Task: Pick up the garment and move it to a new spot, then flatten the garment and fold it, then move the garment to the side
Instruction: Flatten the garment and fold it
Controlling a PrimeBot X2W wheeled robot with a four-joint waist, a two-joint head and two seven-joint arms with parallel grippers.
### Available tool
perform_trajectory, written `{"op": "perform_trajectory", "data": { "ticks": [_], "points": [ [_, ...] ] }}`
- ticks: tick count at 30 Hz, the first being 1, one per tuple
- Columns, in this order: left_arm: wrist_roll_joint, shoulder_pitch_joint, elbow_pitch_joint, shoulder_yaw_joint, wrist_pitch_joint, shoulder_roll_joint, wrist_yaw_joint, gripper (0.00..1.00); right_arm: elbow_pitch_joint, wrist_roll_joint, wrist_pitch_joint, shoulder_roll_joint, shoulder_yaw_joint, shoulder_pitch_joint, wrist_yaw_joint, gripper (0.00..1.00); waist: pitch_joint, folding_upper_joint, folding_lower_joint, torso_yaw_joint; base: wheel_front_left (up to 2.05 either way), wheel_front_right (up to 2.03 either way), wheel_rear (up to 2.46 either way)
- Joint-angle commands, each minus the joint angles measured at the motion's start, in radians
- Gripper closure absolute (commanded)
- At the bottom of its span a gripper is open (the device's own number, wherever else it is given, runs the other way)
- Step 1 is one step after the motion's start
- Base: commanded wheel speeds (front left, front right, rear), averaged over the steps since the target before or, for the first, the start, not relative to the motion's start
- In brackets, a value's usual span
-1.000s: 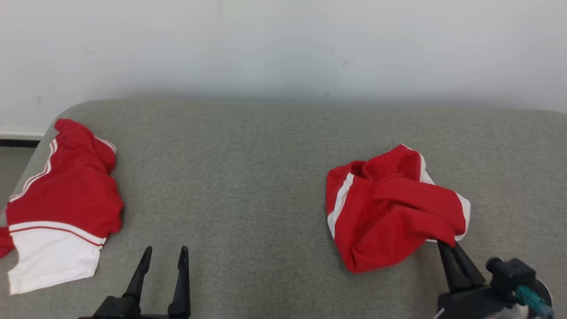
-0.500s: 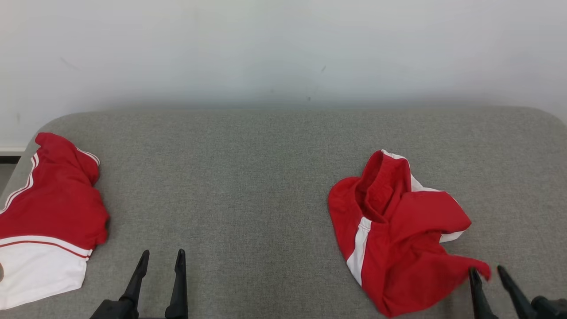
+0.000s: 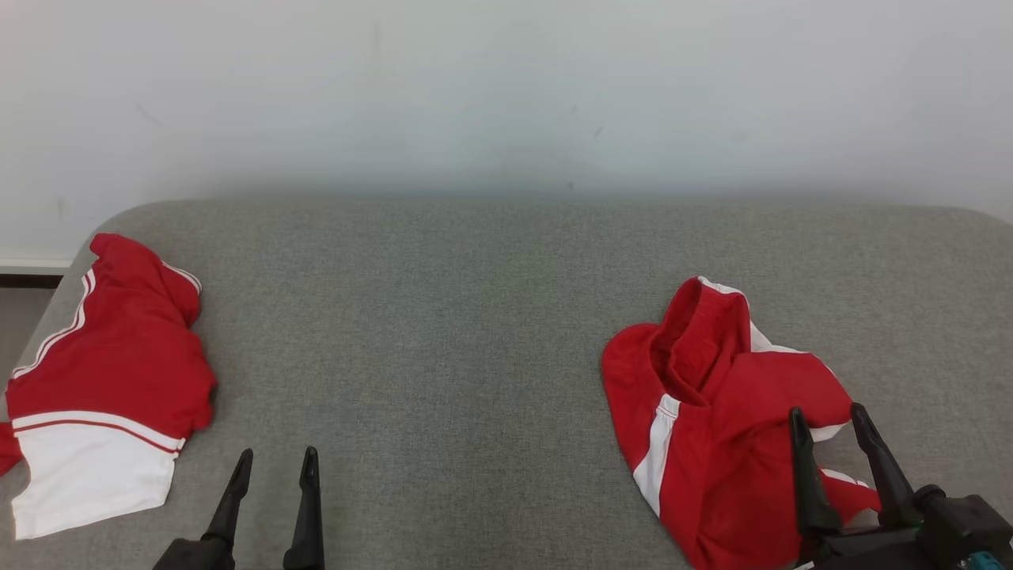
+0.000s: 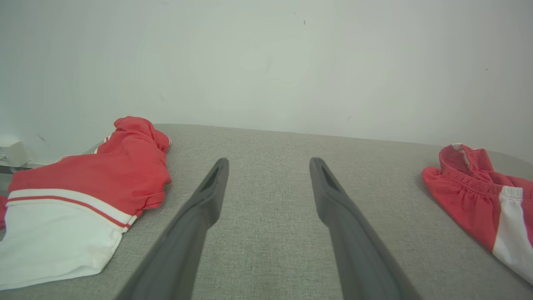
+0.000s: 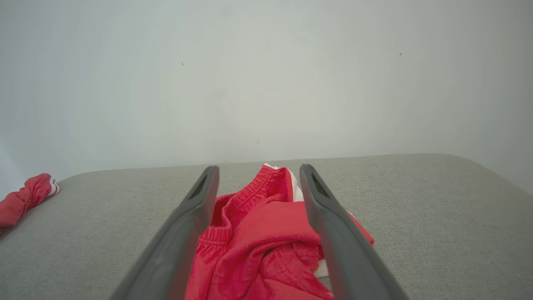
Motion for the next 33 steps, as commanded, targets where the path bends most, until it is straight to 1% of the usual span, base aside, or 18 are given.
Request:
{"op": "perform_trajectory", "data": {
  "ticks": [1,8,11,16,21,23,27,33],
  "points": [
    [0.009,0.005,-0.002,0.005,-0.003,0.000,0.001,0.00,-0.001,0.000,-0.007,0.005,-0.002,0.007,-0.002,0.00,0.004,0.0000,0.0000,0.007,0.00,0.00,0.00],
    [0.023,0.003,-0.007,0.021,-0.003,0.000,0.000,0.00,-0.009,-0.009,-0.008,0.022,0.006,0.007,-0.002,0.00,0.028,0.0000,0.0000,0.006,0.00,0.00,0.00],
    [0.039,-0.030,-0.011,0.015,-0.003,0.001,0.000,0.00,-0.013,-0.010,-0.008,0.021,0.007,-0.006,-0.002,0.00,0.044,0.0000,0.0000,-0.010,0.00,0.00,0.00],
    [0.048,-0.122,0.007,-0.032,-0.003,0.014,-0.002,0.00,-0.004,-0.005,-0.006,0.020,0.006,-0.025,-0.002,0.00,0.066,0.0000,0.0000,-0.057,0.00,0.00,0.00],
    [0.018,-0.257,0.064,-0.162,-0.003,0.041,-0.003,0.00,0.008,0.001,-0.006,0.023,0.004,-0.042,-0.002,0.00,0.090,0.0000,0.0000,-0.116,0.00,0.00,0.00],
    [0.003,-0.315,0.100,-0.234,0.006,0.051,-0.003,0.00,0.012,0.004,-0.006,0.023,0.004,-0.044,-0.002,0.00,0.101,0.0000,0.0000,-0.142,0.00,0.00,0.00],
    [-0.066,-0.425,0.168,-0.382,0.063,0.063,-0.002,0.00,0.018,0.003,-0.006,0.027,-0.001,-0.052,-0.002,0.00,0.118,0.0000,0.0000,-0.193,0.00,0.00,0.00],
    [-0.178,-0.548,0.254,-0.551,0.164,0.071,-0.002,0.00,0.023,0.005,-0.007,0.033,-0.012,-0.061,-0.002,0.00,0.142,0.0000,0.0000,-0.258,0.00,0.00,0.00]
  ]
}}
